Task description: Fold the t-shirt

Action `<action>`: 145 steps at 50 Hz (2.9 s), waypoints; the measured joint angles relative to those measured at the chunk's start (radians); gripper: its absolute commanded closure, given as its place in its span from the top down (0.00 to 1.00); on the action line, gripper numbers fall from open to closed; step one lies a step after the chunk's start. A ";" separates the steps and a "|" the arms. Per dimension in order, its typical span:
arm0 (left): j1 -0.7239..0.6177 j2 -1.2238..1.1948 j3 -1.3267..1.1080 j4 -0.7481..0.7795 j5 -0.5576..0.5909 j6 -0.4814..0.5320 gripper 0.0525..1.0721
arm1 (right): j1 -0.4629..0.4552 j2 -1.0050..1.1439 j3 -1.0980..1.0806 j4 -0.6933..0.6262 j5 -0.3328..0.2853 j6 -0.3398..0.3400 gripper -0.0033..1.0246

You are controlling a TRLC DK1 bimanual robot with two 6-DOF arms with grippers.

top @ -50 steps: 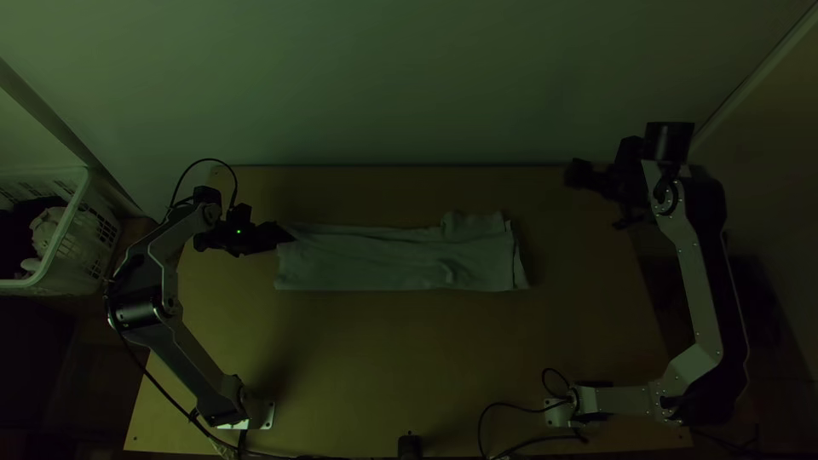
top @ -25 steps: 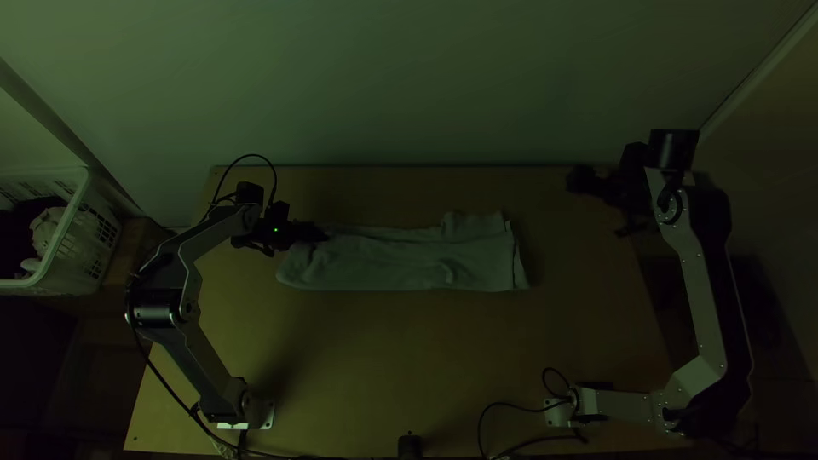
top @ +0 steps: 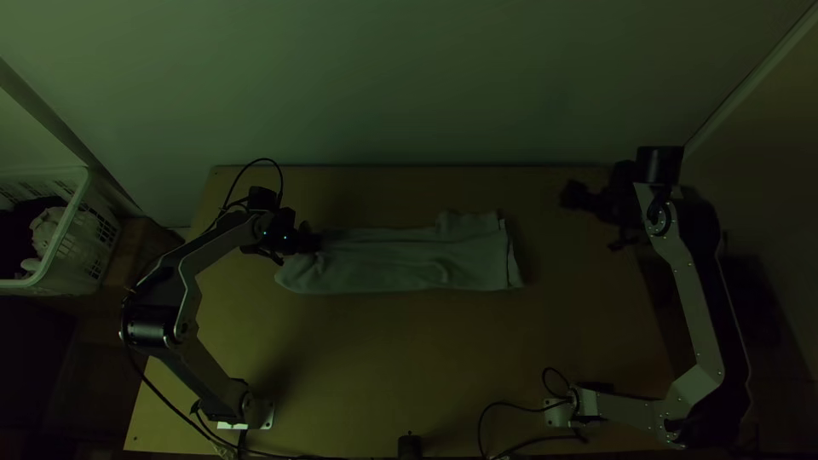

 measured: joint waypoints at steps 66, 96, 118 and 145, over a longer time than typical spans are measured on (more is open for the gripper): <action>0.059 -0.032 0.801 -0.850 -0.597 0.225 0.03 | 0.006 -0.157 -0.337 0.236 0.000 0.011 0.96; -0.284 0.106 0.898 -0.870 -0.608 0.069 0.03 | -0.032 -0.264 -0.394 0.236 0.000 0.023 0.95; -0.443 0.288 0.985 -0.871 -0.608 -0.057 0.23 | -0.033 -0.291 -0.464 0.236 0.000 0.044 0.95; -0.672 0.435 1.072 -0.658 -0.414 -0.146 0.95 | -0.030 -0.319 -0.583 0.275 0.000 0.061 0.95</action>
